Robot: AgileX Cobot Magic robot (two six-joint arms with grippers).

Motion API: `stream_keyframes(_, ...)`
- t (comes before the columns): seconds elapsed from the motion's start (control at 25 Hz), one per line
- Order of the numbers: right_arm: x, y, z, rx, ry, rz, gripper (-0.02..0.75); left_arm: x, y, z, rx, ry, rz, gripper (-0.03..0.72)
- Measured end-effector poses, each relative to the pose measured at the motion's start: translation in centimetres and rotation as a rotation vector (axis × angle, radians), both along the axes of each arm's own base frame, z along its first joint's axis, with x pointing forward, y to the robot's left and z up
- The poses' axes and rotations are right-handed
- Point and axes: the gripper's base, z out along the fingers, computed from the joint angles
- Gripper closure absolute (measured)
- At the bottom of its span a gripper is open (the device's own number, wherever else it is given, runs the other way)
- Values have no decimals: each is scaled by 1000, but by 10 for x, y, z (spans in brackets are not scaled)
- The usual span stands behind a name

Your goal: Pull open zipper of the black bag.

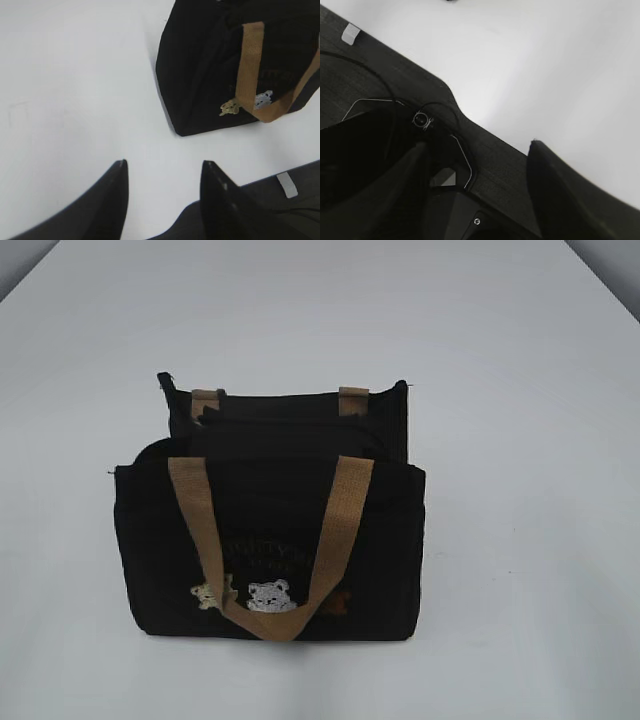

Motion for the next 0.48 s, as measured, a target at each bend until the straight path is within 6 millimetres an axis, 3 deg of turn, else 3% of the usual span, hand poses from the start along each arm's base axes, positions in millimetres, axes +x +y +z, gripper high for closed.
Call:
stream_keyframes(0.24, -31, -16, -10, 45, -161, -3, 264, -13, 4, -9, 0, -46, 5, 333)
stream_keyframes(0.48, -35, -18, -11, 69, -299, 26, 264, -9, 4, -14, -2, -55, 11, 333)
